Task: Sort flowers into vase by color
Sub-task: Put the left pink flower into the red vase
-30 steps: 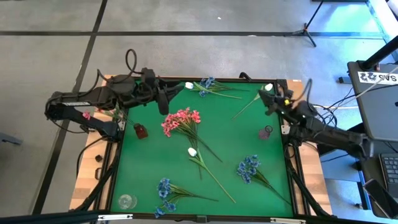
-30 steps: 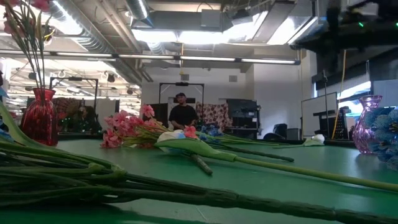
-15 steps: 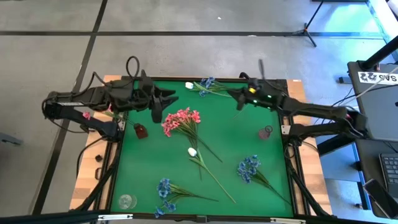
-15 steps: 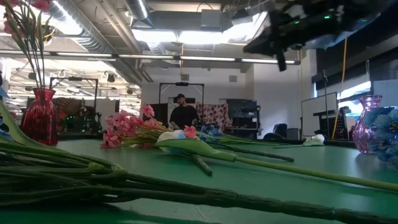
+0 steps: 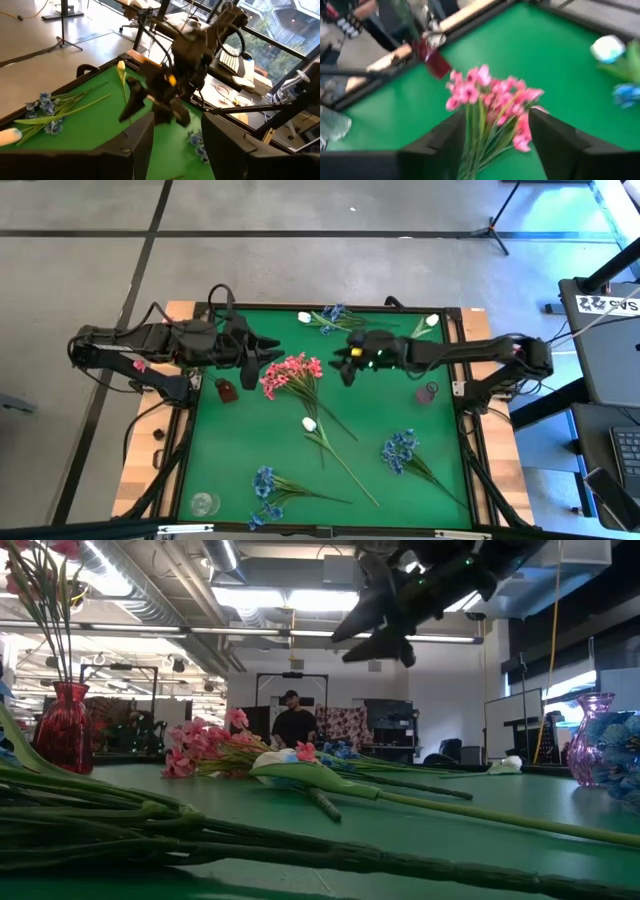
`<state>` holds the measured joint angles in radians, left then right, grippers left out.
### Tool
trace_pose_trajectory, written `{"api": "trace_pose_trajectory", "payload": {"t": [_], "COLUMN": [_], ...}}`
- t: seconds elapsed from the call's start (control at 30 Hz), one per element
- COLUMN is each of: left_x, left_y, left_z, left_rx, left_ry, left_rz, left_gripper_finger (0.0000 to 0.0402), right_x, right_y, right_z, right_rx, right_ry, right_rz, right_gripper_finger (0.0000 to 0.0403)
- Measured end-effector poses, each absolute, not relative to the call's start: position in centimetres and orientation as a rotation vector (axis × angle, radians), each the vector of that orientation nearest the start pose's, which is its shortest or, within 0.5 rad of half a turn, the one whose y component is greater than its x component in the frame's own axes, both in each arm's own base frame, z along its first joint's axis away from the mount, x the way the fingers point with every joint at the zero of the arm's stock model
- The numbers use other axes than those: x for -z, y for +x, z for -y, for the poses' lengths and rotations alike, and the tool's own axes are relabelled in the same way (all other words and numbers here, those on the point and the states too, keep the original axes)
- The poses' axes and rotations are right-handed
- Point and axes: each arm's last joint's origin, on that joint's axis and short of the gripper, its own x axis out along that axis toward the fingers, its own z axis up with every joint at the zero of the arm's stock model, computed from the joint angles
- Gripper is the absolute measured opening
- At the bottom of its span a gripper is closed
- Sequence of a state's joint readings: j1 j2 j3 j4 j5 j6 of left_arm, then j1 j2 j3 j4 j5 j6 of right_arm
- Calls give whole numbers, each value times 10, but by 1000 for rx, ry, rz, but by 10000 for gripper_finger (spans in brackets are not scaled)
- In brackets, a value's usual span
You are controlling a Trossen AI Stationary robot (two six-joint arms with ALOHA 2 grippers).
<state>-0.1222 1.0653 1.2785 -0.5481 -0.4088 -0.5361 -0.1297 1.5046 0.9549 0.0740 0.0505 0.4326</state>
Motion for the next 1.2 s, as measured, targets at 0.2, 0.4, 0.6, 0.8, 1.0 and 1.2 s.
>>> {"api": "trace_pose_trajectory", "payload": {"t": [0.2, 0.4, 0.6, 0.8, 1.0, 1.2], "left_x": [-414, -414, -415, -416, -416, -417], "left_y": [208, 208, 208, 208, 208, 205], "left_z": [17, 17, 16, 17, 17, 16], "left_rx": [-351, -352, -350, -349, -369, -386], "left_ry": [-442, -443, -449, -455, -449, -439], "left_rz": [-242, -240, -228, -222, -216, -203], "left_gripper_finger": [160, 160, 160, 160, 160, 160], "right_x": [-212, -172, -136, -114, -106, -105], "right_y": [341, 354, 365, 375, 377, 376], "right_z": [14, 2, 1, -3, -12, -17], "right_rx": [219, 238, 197, 123, 74, 105], "right_ry": [412, 379, 373, 395, 203, 86], "right_rz": [-557, -664, -719, -707, -703, -710], "right_gripper_finger": [260, 244, 239, 238, 207, 104]}}
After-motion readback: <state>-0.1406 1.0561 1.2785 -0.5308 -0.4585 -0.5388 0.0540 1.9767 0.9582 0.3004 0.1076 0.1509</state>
